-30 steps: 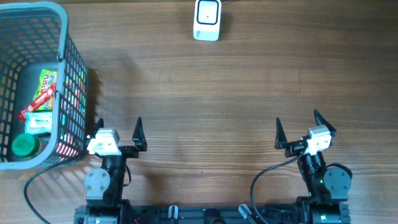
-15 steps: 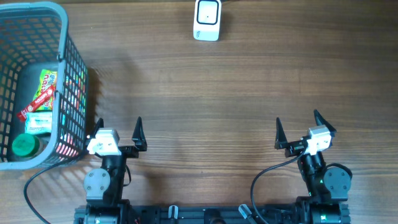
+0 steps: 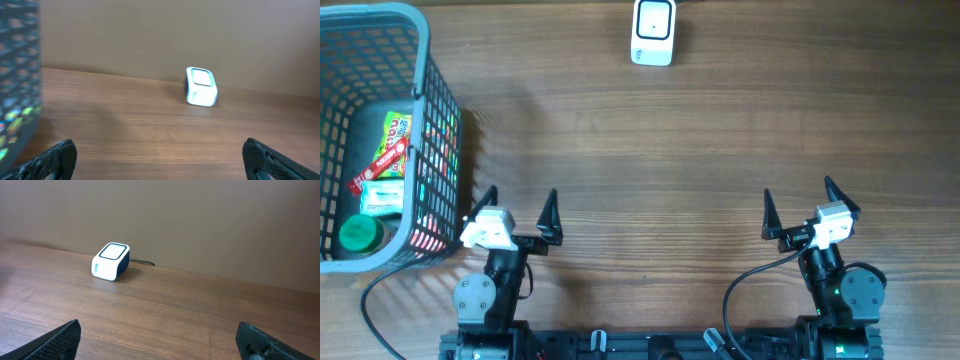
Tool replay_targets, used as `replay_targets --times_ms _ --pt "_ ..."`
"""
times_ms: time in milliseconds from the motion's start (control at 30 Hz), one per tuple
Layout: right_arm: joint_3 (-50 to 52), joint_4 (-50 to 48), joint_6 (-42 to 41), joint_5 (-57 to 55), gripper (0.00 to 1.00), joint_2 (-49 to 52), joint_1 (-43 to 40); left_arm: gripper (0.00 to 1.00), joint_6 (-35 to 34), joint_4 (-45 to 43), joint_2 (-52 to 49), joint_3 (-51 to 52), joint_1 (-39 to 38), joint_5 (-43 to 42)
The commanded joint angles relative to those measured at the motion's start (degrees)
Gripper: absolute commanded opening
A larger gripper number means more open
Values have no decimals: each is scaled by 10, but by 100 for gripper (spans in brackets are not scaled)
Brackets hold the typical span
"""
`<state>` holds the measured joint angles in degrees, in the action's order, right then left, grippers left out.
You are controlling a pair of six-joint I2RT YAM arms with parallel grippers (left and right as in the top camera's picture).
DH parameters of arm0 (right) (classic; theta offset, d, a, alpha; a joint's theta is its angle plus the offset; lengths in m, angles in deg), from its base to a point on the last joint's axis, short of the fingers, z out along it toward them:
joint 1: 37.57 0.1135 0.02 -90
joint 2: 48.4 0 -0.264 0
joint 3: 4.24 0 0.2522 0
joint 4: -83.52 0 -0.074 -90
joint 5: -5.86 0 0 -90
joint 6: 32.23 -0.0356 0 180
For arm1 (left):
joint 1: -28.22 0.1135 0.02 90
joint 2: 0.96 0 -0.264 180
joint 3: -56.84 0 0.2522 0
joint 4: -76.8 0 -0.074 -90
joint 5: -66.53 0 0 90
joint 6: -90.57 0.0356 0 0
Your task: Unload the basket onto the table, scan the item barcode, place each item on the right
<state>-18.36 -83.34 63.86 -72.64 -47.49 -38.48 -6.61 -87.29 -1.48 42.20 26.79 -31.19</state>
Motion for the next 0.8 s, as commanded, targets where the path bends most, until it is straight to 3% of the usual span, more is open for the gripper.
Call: replay_targets --times_ms 0,333,500,600,767 --pt "1 -2 -1 -6 100 2 3 100 -32 42 -8 -59 3 -65" --pt "1 -2 -1 -6 100 2 3 100 -32 130 -110 -207 3 -121" --pt "1 -2 -1 -6 100 2 3 100 -40 155 -216 -300 3 -137" --pt "1 -2 -1 -5 100 2 3 100 -37 213 -301 -392 3 -137" --pt "1 -2 -1 -6 100 2 3 100 33 389 -454 -612 3 -137"
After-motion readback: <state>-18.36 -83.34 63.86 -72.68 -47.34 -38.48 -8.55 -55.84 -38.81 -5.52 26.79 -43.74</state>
